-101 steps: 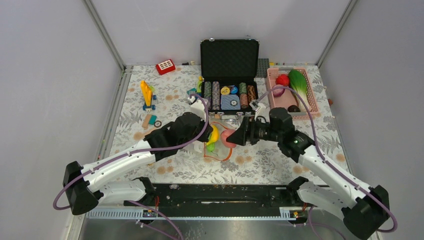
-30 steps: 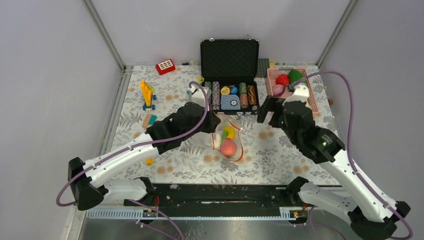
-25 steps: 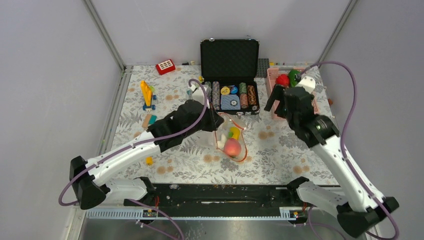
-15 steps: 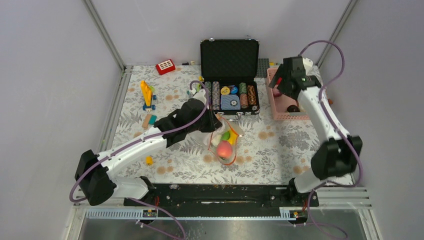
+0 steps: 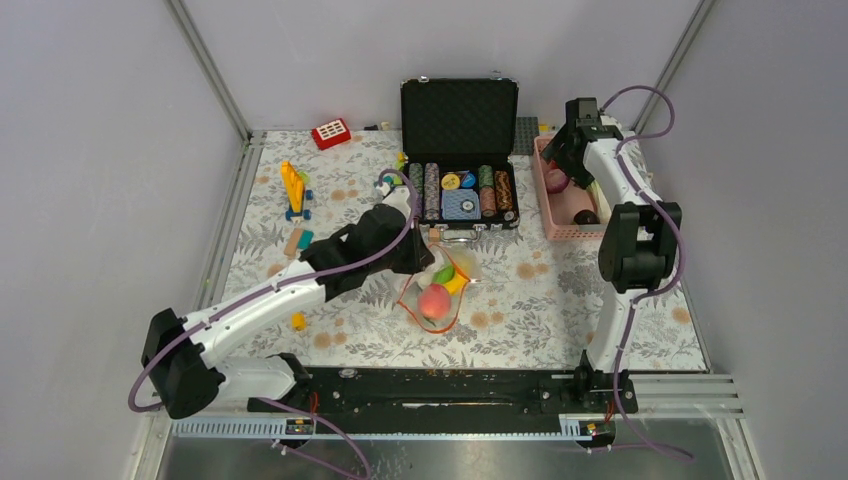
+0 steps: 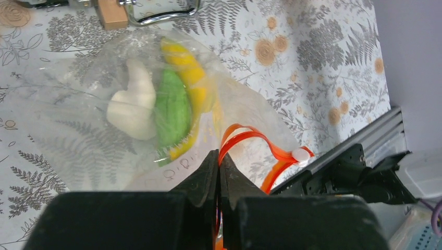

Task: Place the food in the zip-top bag and seal the zipper
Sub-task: Adjust the zipper food storage bag at the center of the board, then pick up the fake vegetable from the bin.

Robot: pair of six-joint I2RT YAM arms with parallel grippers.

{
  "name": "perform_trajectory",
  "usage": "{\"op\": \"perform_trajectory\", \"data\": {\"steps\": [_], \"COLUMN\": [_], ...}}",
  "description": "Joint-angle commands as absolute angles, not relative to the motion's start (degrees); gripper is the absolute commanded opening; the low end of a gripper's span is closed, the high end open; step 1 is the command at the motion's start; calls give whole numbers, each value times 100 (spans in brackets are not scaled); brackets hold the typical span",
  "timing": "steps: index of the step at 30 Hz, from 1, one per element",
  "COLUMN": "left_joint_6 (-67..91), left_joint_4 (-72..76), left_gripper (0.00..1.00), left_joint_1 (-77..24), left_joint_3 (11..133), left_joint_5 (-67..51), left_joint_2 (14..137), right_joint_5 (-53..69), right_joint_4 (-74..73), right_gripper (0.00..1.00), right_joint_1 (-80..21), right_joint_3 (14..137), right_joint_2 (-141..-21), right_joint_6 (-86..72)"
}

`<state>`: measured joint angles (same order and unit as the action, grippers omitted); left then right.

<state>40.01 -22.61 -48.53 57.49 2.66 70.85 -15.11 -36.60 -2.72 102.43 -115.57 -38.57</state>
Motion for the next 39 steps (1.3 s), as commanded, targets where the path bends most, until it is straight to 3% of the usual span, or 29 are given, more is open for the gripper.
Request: {"op": "perform_trajectory", "data": {"steps": [1, 13, 25, 30, 39], "left_joint_6": [3638, 4151, 4336, 4286, 4103], "left_joint_4": [-2285, -3585, -3894, -3849, -3464], "left_gripper": [0, 0, 0, 0, 0], "left_joint_1": [-5086, -5198, -5198, -5198, -5201], "left_joint_3": [5935, 6369, 6577, 6628, 6706], "left_joint_5": [331, 2281, 2607, 2493, 1935], "left_joint_2": [6697, 6131, 6400, 6618, 7029], "right_joint_5": [-1846, -1861, -1777, -1746, -1914], "right_joint_4": [-3326, -2881, -2882, -2866, -2432], "right_gripper": [90, 88, 85, 73, 35], "right_joint_1": [-264, -140, -125, -122, -47], "right_joint_3": [10311, 10391, 10601, 10667, 10091], "right_joint_2": [-11813, -12433, -12991, -13117, -12389], "right_joint_6": [-4455, -5137, -5328, -5304, -4944]}}
